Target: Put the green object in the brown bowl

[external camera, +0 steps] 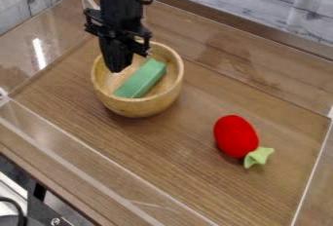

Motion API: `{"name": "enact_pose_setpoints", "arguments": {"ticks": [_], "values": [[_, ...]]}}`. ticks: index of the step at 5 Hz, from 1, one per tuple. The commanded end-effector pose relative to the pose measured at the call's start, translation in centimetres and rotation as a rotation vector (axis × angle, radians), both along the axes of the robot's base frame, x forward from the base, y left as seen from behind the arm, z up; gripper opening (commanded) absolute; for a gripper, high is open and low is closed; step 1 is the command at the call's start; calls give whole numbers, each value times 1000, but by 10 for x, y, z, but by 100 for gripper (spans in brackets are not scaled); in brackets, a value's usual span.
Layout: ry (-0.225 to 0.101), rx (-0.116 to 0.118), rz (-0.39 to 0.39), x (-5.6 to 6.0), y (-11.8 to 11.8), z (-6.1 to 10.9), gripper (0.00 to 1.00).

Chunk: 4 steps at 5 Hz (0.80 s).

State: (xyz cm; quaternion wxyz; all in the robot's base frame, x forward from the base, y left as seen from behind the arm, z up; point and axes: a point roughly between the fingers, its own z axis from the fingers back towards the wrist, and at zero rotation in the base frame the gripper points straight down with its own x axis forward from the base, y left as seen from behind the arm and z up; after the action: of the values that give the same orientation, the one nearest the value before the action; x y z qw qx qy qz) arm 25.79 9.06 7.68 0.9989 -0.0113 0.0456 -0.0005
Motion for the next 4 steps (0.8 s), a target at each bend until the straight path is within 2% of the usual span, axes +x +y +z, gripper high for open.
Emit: {"name": "enact_pose_setpoints", "arguments": {"ticks": [1, 2, 4], "values": [[-46, 14, 31, 15, 10, 8, 100], [-48, 7, 50, 22, 13, 5, 100], [-37, 4, 28, 27, 18, -15, 100]]}}
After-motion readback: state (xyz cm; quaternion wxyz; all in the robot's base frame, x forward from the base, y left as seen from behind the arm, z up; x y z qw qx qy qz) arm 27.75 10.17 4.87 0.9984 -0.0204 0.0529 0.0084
